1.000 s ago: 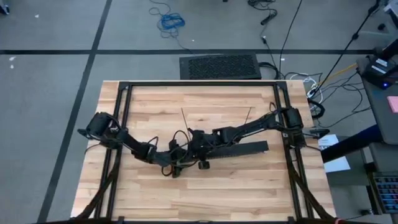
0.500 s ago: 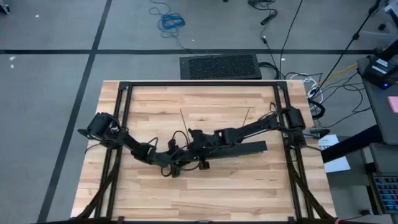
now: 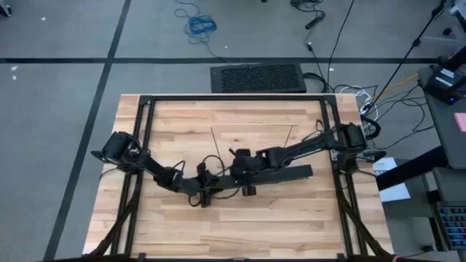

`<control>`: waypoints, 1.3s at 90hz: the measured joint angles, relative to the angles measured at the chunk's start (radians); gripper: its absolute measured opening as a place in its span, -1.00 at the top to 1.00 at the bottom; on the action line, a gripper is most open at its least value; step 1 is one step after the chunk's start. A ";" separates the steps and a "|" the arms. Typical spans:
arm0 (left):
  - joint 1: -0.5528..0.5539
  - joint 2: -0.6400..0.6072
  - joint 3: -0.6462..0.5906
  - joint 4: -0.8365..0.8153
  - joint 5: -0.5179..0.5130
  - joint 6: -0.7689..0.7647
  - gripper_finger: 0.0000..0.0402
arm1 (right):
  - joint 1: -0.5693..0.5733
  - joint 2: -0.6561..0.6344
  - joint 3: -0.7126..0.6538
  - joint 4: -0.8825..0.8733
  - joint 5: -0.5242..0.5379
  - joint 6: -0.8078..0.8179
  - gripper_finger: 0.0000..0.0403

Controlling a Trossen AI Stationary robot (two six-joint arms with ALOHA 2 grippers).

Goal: Ziptie cables
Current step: Close the black cable duct

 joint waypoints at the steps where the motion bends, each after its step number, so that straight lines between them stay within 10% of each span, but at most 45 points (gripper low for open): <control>1: 0.001 0.000 0.000 0.000 0.001 0.000 -0.24 | -0.002 0.007 0.000 0.020 -0.011 -0.001 1.00; 18: 0.024 0.000 -0.001 0.001 0.042 0.002 -0.23 | -0.027 0.120 0.022 0.271 -0.120 -0.008 1.00; 67: 0.029 -0.070 0.003 -0.073 0.078 -0.080 -0.49 | -0.032 0.133 0.032 0.254 -0.117 -0.025 1.00; 117: -0.132 -0.102 -0.037 -0.143 -0.232 -0.081 -0.53 | -0.036 0.133 0.031 0.229 -0.117 -0.014 1.00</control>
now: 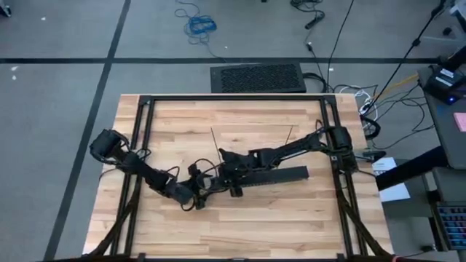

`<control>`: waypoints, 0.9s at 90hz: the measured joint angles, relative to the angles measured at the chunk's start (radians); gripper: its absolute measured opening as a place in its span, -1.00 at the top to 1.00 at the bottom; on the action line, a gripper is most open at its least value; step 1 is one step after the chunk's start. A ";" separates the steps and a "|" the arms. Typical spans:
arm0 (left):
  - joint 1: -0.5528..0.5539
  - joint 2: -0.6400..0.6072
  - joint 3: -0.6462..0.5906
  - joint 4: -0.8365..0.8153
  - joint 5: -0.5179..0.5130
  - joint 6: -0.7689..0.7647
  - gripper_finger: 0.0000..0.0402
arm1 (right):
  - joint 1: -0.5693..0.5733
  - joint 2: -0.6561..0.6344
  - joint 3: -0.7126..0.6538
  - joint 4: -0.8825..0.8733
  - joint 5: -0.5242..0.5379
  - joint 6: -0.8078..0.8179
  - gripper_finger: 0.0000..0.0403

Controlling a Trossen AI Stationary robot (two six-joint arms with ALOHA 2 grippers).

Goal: Ziptie cables
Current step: Close the black cable duct

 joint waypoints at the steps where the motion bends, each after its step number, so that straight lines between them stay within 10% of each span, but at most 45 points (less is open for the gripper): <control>1: -0.001 0.004 -0.002 0.008 -0.002 -0.002 -0.52 | 0.000 0.000 0.000 0.000 0.000 0.000 1.00; 81: -0.005 0.208 -0.004 0.323 -0.060 0.005 -0.14 | -0.003 -0.028 -0.004 -0.004 -0.018 0.038 1.00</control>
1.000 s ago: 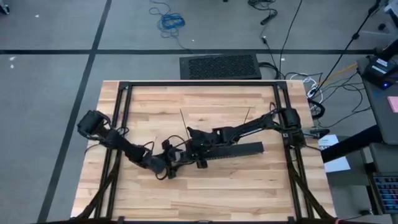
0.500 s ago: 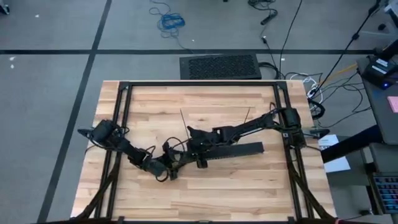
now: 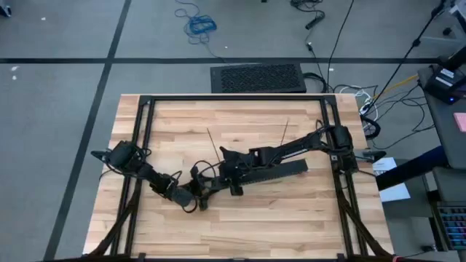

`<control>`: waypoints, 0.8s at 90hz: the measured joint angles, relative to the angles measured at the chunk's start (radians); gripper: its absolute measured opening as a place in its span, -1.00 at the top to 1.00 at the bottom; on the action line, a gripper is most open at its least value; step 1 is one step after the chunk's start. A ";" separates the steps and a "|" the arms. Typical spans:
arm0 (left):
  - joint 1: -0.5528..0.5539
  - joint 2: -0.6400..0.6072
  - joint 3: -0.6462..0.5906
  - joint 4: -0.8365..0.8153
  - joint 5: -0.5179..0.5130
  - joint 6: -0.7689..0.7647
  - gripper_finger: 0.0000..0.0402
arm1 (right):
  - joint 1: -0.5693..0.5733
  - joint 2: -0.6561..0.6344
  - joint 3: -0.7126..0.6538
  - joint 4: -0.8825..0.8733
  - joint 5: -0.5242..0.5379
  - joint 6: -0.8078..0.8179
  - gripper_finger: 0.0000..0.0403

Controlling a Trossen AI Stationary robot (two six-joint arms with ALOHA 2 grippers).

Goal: Ziptie cables
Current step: Close the black cable duct

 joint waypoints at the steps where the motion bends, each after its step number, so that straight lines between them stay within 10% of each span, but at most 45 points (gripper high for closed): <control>1: 0.000 0.000 0.000 0.000 0.000 0.000 -0.14 | 0.000 -0.004 -0.001 -0.002 0.001 0.000 1.00; 30: 0.002 0.000 0.001 -0.003 0.004 -0.003 -0.17 | 0.004 -0.146 -0.001 -0.196 -0.002 -0.031 1.00; 72: 0.000 0.000 -0.001 -0.011 0.015 -0.002 -0.18 | -0.008 0.064 0.045 -0.002 -0.088 -0.003 1.00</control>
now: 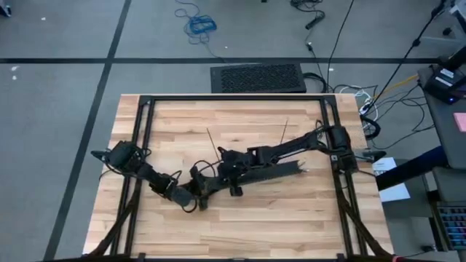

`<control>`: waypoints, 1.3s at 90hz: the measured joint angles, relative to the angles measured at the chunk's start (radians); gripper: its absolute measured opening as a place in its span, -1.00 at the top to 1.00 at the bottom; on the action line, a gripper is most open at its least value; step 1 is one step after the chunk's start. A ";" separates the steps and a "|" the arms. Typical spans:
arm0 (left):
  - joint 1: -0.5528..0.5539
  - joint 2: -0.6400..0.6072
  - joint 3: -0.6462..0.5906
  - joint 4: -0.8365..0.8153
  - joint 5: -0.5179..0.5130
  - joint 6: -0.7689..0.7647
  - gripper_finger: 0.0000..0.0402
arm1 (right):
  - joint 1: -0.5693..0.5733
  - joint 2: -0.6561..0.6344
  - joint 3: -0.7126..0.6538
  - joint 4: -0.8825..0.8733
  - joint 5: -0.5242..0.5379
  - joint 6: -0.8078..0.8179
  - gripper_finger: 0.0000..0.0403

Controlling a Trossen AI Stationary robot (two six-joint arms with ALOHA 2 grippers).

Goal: Ziptie cables
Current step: Close the black cable duct

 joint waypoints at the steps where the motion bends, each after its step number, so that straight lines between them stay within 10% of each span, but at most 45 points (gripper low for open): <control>1: 0.000 0.000 0.000 0.000 0.001 0.000 -0.18 | 0.000 0.000 0.000 -0.003 0.000 0.000 1.00; 89: 0.001 0.000 0.003 -0.012 0.017 -0.002 -0.18 | 0.025 -0.095 0.004 -0.391 0.119 0.015 1.00; 117: -0.001 0.000 0.000 -0.016 0.028 -0.017 -0.18 | 0.062 -0.181 -0.012 -0.205 0.145 -0.054 1.00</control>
